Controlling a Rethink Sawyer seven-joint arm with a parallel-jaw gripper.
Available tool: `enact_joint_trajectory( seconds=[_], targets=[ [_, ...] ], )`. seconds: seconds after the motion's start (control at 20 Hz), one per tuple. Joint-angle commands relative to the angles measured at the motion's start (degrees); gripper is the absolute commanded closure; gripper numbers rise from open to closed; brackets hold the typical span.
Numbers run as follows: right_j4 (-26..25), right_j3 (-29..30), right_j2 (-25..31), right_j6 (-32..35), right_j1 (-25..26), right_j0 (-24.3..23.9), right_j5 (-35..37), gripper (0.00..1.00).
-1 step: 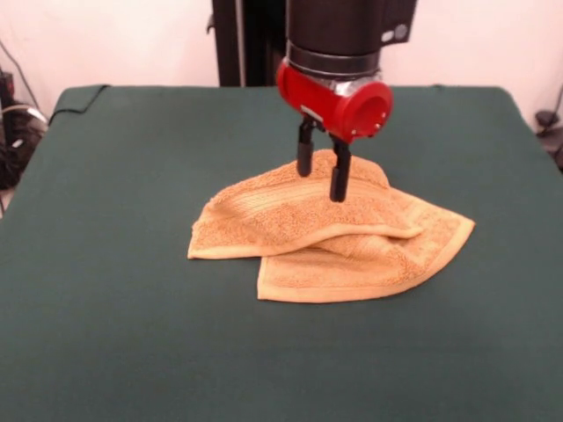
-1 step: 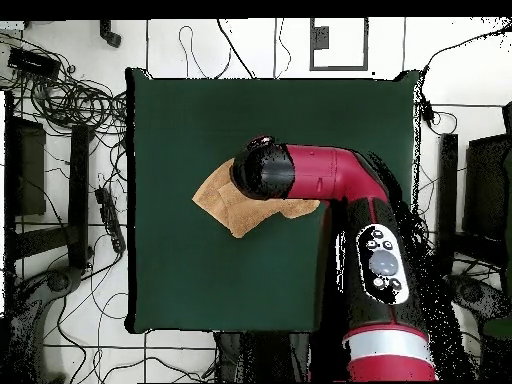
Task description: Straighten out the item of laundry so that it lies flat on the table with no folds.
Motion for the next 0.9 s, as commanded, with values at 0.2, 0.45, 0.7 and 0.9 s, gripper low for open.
enact_joint_trajectory(
  seconds=[0.2,0.45,0.7,0.9],
  targets=[
    [8.38,7.68,-3.14,18.24,6.53,4.35,-9.89,0.00],
    [11.93,7.57,-5.87,20.12,7.65,6.35,-10.68,0.00],
    [15.64,8.47,-7.24,18.55,7.69,7.79,-8.31,0.00],
    [17.76,8.20,-8.79,18.71,9.56,9.57,-11.30,0.00]
  ],
)
